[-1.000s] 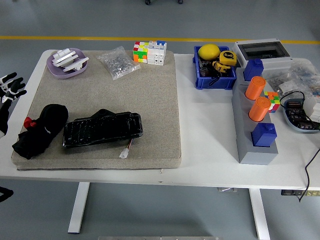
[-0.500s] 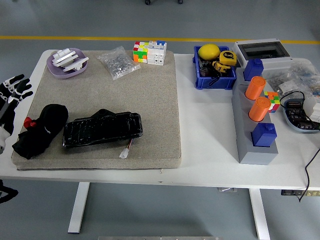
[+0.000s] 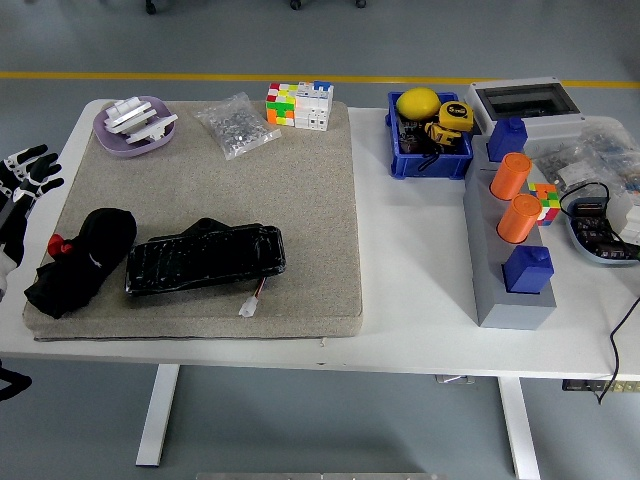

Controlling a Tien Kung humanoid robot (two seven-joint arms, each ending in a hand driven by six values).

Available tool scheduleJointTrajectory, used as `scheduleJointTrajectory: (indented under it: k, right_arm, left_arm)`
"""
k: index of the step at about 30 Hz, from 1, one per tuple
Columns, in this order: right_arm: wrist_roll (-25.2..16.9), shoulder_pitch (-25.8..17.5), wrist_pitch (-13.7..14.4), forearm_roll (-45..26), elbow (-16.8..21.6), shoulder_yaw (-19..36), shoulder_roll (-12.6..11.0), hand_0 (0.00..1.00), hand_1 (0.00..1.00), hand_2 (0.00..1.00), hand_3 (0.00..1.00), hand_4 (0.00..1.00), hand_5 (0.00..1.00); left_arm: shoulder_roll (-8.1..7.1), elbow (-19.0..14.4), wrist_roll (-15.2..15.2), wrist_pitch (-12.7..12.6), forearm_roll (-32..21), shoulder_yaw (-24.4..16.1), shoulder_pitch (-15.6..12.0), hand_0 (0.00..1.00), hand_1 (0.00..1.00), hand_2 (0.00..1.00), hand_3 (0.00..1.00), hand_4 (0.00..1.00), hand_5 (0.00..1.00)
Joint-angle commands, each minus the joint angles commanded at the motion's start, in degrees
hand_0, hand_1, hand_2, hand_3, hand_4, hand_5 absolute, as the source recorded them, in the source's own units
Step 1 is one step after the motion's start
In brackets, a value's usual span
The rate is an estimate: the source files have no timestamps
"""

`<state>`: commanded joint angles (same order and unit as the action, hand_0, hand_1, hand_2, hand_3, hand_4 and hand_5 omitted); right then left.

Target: Pick the rag up,wipe the panel,place it on the desk

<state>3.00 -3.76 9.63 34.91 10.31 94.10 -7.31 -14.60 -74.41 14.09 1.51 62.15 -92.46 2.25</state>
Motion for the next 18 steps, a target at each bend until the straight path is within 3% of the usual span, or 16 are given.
scheduleJointTrajectory:
  k: [6,13,18]
  right_arm:
    - [-0.1,0.1,0.0,-0.4,0.0,0.0,-0.2,0.731,0.617,0.611,0.581,0.998,0.462]
    - [-0.1,0.2,0.0,-1.5,0.0,-0.6,-0.6,0.733,0.616,0.611,0.582,0.998,0.463]
    - [-0.2,0.2,0.0,-2.1,0.0,-1.0,-0.8,0.731,0.616,0.611,0.581,0.998,0.465]
  left_arm:
    - [-3.10,-1.8,-2.0,0.4,-2.0,0.5,-0.4,0.695,0.756,0.735,0.726,0.998,0.563]
    - [-8.88,-5.9,-5.6,1.4,-5.1,2.1,-2.2,0.696,0.758,0.740,0.735,0.998,0.553]
    - [-10.15,-8.3,-6.7,1.7,-5.4,2.3,-3.9,0.698,0.759,0.740,0.735,0.998,0.548]
